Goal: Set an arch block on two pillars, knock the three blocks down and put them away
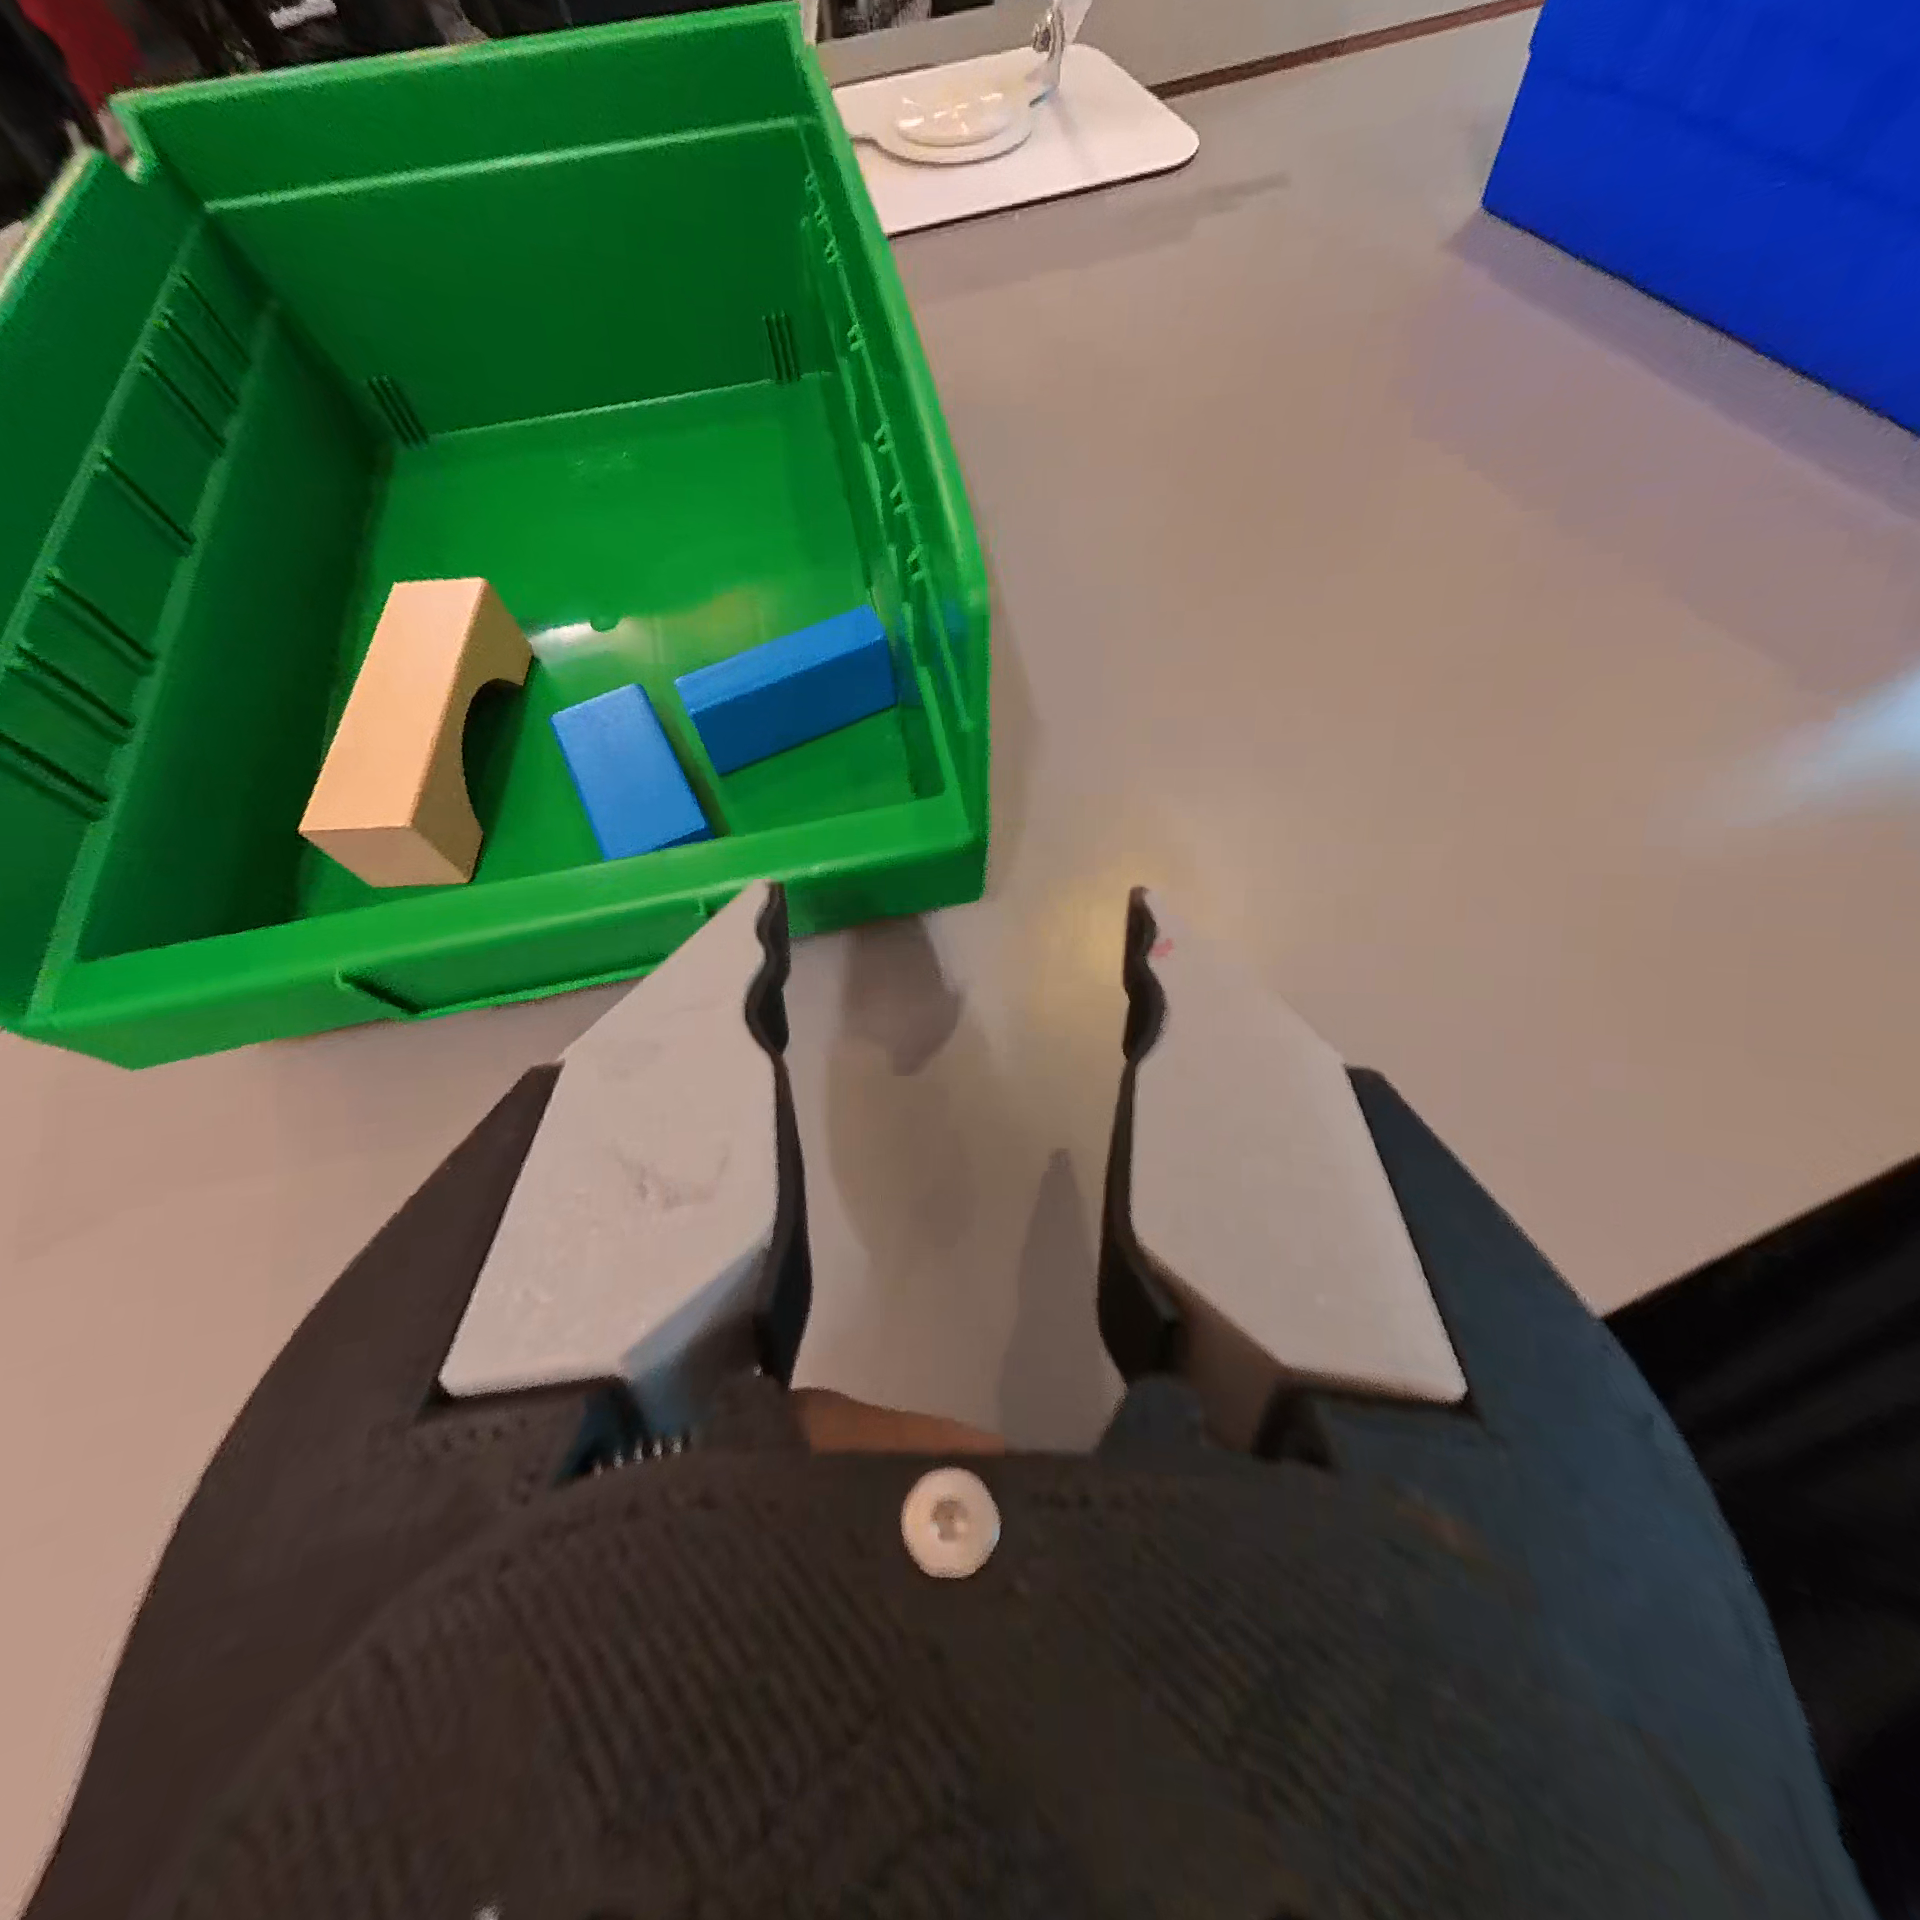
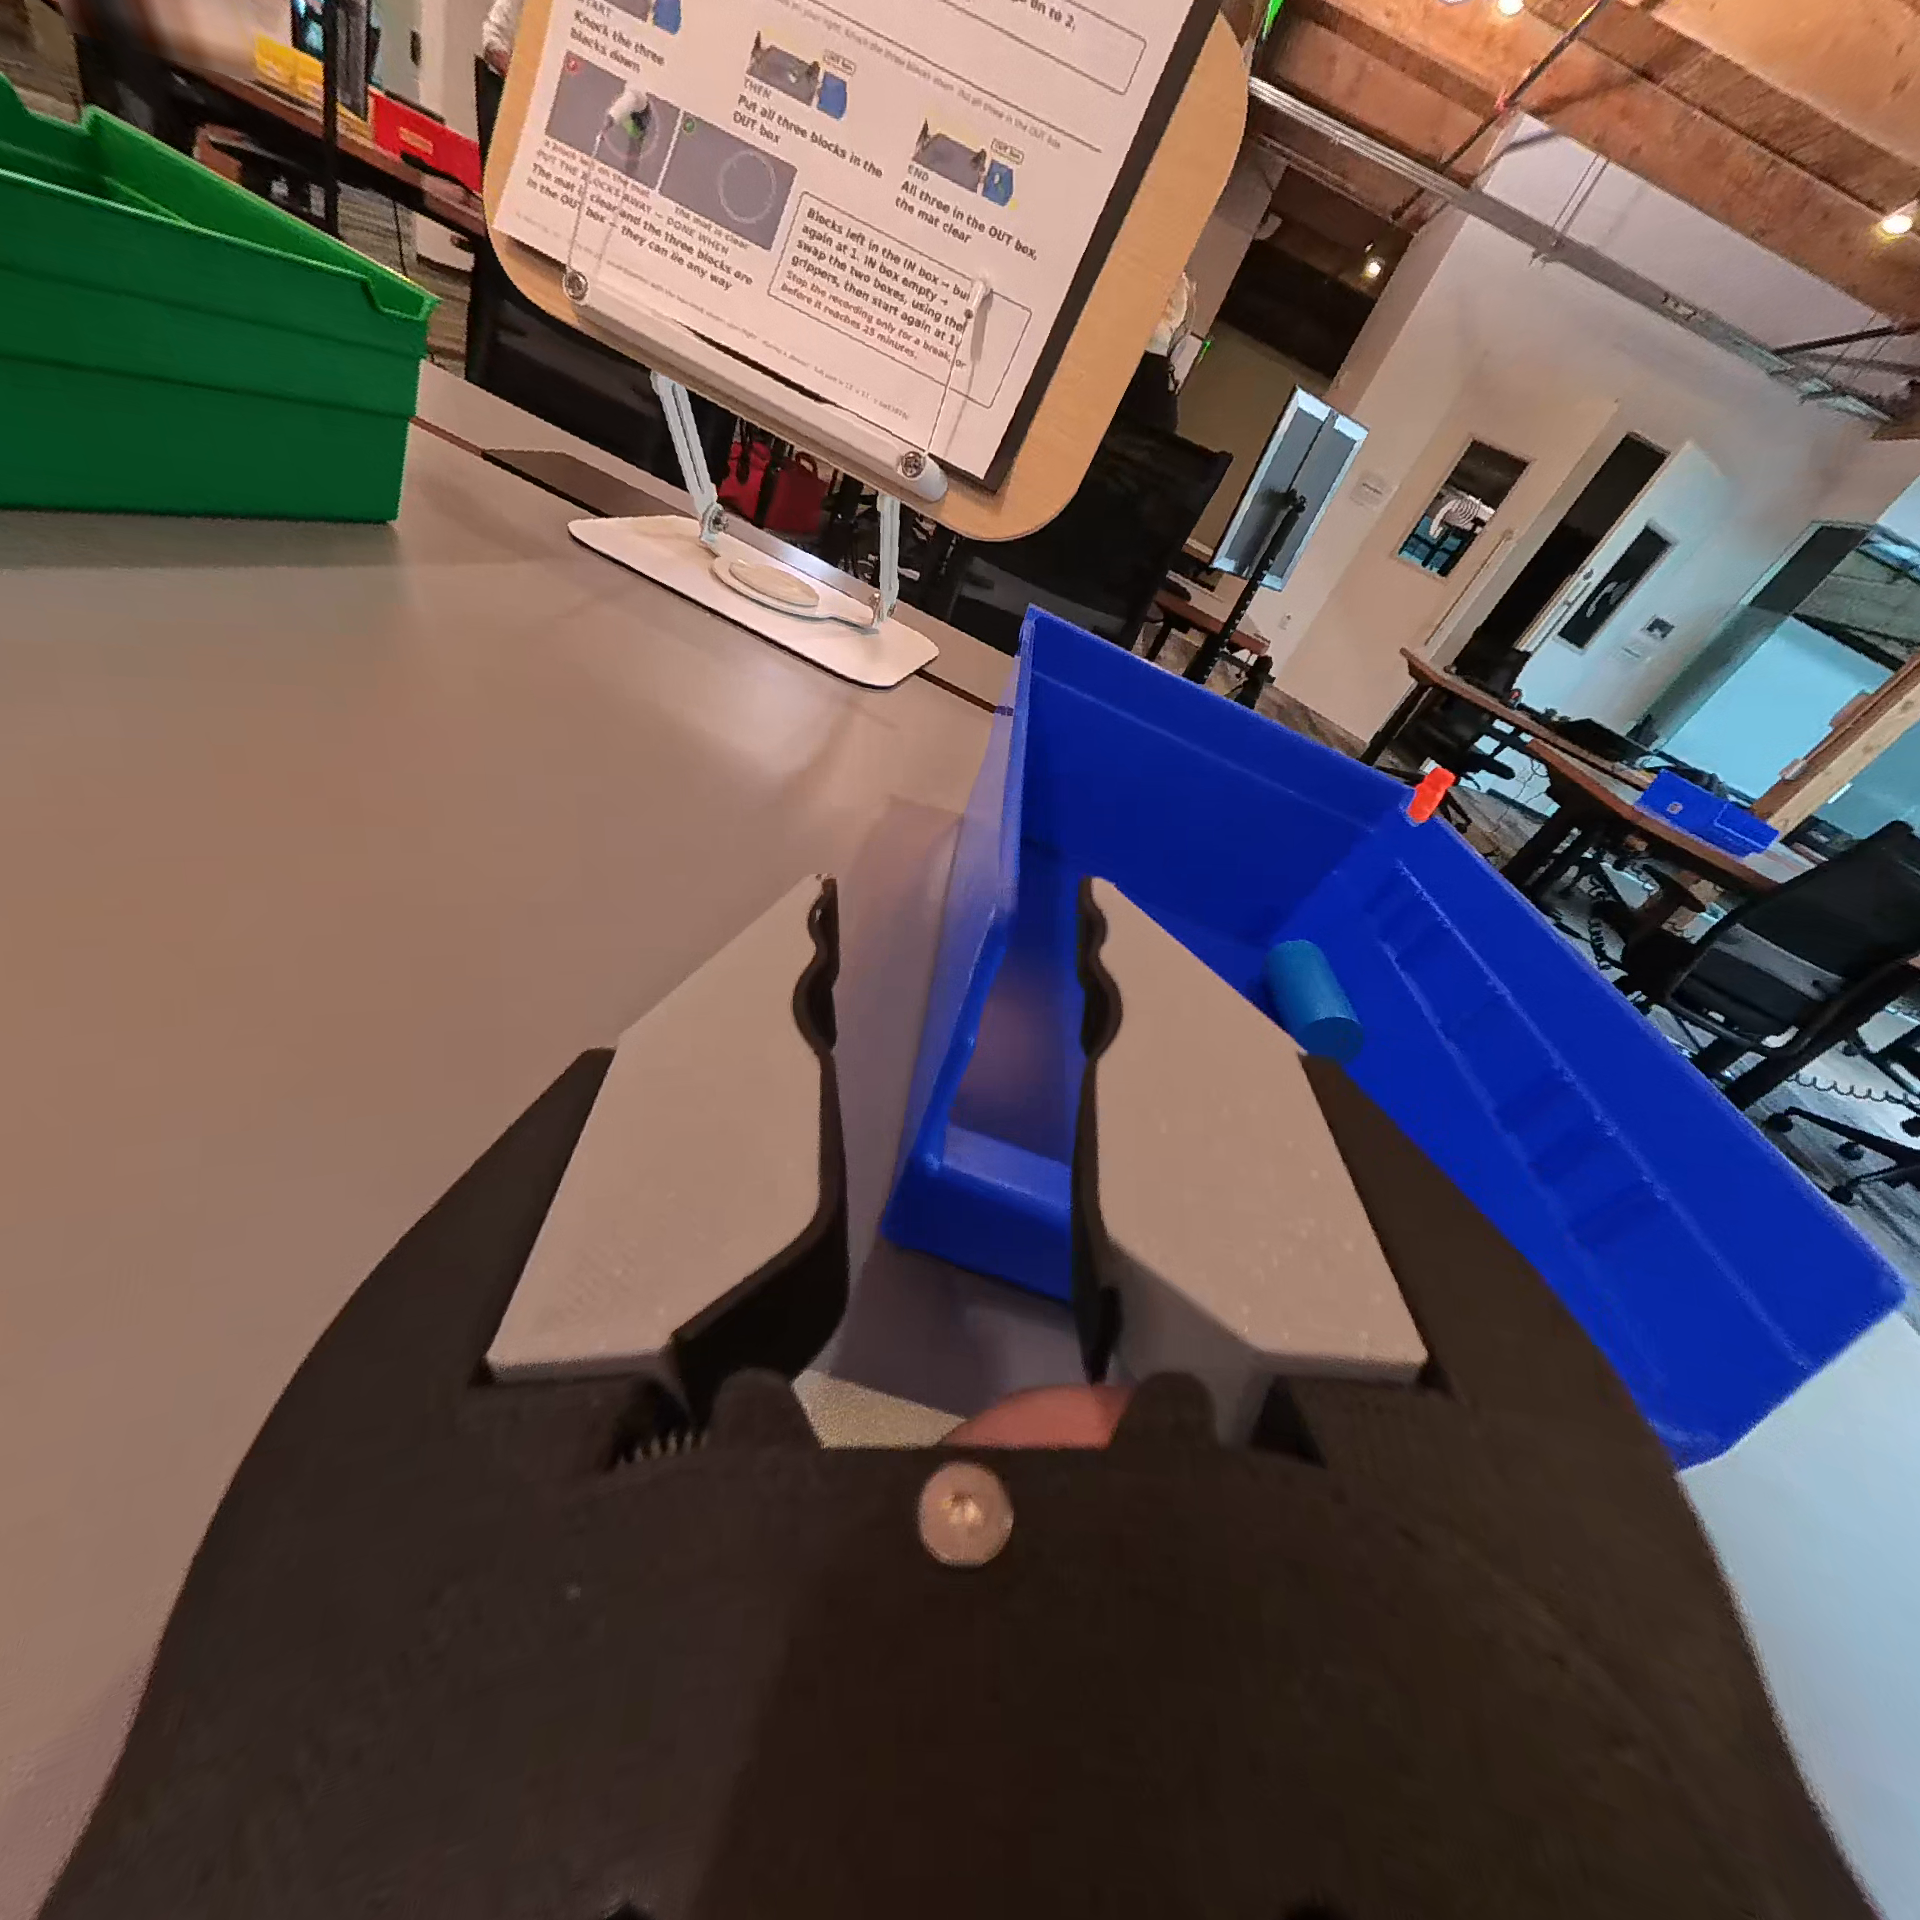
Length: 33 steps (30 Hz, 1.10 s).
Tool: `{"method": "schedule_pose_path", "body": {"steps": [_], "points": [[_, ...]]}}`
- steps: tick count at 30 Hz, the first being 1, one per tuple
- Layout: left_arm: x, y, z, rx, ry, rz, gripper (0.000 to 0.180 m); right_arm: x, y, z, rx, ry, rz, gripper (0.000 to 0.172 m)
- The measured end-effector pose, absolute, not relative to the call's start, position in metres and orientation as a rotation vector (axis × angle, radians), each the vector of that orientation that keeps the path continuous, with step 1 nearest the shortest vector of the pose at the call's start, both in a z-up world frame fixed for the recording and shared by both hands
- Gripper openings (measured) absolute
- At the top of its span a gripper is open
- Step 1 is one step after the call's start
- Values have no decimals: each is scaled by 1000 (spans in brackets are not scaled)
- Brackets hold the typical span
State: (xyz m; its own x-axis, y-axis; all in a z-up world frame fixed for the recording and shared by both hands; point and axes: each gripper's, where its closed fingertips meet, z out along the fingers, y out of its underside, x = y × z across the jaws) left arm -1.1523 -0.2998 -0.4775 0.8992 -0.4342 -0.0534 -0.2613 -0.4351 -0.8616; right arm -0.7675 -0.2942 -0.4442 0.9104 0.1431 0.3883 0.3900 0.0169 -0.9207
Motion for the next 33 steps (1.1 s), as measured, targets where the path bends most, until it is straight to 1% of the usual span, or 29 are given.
{"method": "schedule_pose_path", "body": {"steps": [3, 9, 10, 12, 14, 16, 19, 20, 23, 27, 33], "points": [[-1143, -290, -479, -2014, 505, -167, 60, -766, -296, -442, -1546, -413, -179, 35], [-1128, -273, -486, -1979, 499, -110, 58, -761, -291, -446, -1601, -366, -68, 38], [-1125, -272, -486, -1973, 497, -111, 55, -760, -290, -446, -1609, -361, -46, 39], [-1120, -269, -487, -1965, 494, -100, 39, -760, -289, -448, -1623, -354, -10, 39], [-1117, -269, -487, -1959, 503, -70, 37, -760, -289, -448, -1628, -350, 7, 39], [-1105, -273, -488, -1959, 542, -98, 45, -761, -289, -448, -1627, -356, 7, 40], [-1082, -283, -485, -1957, 591, -205, 72, -763, -290, -448, -1620, -369, 6, 39], [-1079, -286, -478, -1934, 590, -245, 74, -763, -290, -448, -1619, -370, 8, 39], [-1093, -290, -443, -1846, 495, -387, 64, -763, -290, -447, -1616, -364, 27, 40], [-1175, -291, -401, -1785, 251, -332, 64, -763, -291, -446, -1613, -363, 46, 40], [-1227, -299, -390, -1755, 130, -362, 63, -763, -290, -447, -1620, -365, 42, 40]]}}
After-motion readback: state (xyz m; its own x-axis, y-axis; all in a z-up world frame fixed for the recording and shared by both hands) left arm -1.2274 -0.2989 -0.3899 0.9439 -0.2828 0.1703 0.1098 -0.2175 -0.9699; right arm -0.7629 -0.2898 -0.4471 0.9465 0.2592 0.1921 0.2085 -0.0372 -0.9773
